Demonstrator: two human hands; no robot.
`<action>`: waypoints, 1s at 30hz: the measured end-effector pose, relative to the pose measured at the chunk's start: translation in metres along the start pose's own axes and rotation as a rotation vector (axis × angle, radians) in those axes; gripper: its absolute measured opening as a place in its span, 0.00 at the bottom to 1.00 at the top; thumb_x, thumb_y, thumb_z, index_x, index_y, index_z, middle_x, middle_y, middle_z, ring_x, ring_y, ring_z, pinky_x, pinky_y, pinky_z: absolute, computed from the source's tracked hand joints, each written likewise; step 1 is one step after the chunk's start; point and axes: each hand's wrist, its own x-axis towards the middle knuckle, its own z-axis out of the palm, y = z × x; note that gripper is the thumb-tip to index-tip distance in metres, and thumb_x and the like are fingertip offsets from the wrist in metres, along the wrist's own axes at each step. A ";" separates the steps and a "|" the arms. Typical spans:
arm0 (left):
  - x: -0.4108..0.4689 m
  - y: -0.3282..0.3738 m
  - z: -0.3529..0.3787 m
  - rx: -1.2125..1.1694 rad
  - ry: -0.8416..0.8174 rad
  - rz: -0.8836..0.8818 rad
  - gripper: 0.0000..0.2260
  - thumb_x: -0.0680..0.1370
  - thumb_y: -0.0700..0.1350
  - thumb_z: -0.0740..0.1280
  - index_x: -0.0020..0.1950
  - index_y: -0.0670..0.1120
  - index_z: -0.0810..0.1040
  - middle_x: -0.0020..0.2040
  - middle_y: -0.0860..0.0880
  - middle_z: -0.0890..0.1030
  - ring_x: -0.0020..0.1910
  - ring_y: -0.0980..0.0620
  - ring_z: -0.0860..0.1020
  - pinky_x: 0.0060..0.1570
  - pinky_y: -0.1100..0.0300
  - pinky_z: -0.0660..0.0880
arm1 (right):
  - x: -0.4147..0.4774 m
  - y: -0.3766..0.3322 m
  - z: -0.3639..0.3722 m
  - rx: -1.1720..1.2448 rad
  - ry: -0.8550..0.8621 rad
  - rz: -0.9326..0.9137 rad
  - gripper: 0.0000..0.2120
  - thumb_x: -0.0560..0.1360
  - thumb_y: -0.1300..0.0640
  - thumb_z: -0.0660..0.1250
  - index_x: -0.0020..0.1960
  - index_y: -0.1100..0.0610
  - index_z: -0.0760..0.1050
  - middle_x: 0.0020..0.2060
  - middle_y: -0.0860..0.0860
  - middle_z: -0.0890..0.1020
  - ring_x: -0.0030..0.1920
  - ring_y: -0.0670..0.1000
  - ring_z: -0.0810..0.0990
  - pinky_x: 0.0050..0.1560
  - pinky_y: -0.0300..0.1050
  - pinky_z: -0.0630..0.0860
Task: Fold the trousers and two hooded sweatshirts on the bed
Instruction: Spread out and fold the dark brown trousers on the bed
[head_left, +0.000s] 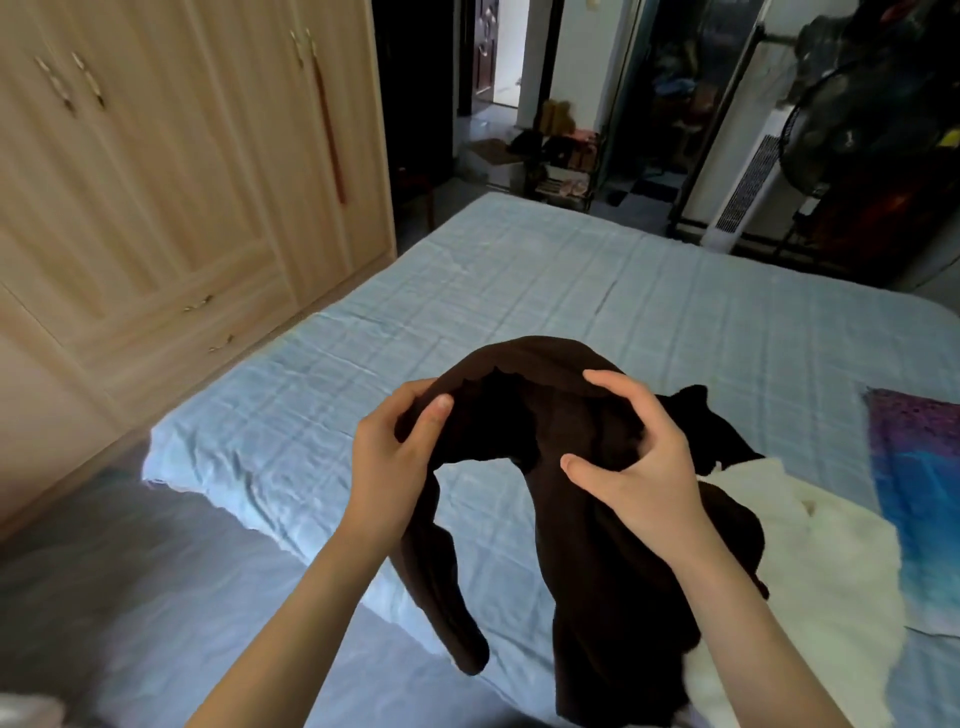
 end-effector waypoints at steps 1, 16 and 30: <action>0.005 -0.002 -0.020 0.007 -0.007 -0.002 0.06 0.81 0.41 0.65 0.50 0.48 0.82 0.42 0.57 0.84 0.44 0.61 0.82 0.43 0.72 0.73 | 0.002 -0.005 0.020 0.009 0.001 0.002 0.34 0.65 0.72 0.77 0.65 0.47 0.75 0.60 0.39 0.80 0.64 0.42 0.77 0.64 0.43 0.76; 0.137 -0.071 -0.150 0.047 -0.050 -0.063 0.06 0.81 0.41 0.65 0.50 0.48 0.82 0.42 0.57 0.84 0.44 0.59 0.82 0.44 0.71 0.74 | 0.118 0.007 0.194 0.040 0.031 0.097 0.35 0.66 0.70 0.77 0.64 0.43 0.75 0.62 0.40 0.79 0.65 0.45 0.77 0.62 0.48 0.78; 0.364 -0.148 -0.195 0.171 -0.283 -0.101 0.07 0.79 0.40 0.67 0.48 0.51 0.83 0.43 0.59 0.84 0.43 0.63 0.81 0.44 0.74 0.71 | 0.326 0.060 0.243 -0.099 -0.102 0.187 0.34 0.66 0.70 0.77 0.64 0.42 0.76 0.59 0.35 0.79 0.61 0.40 0.78 0.56 0.37 0.78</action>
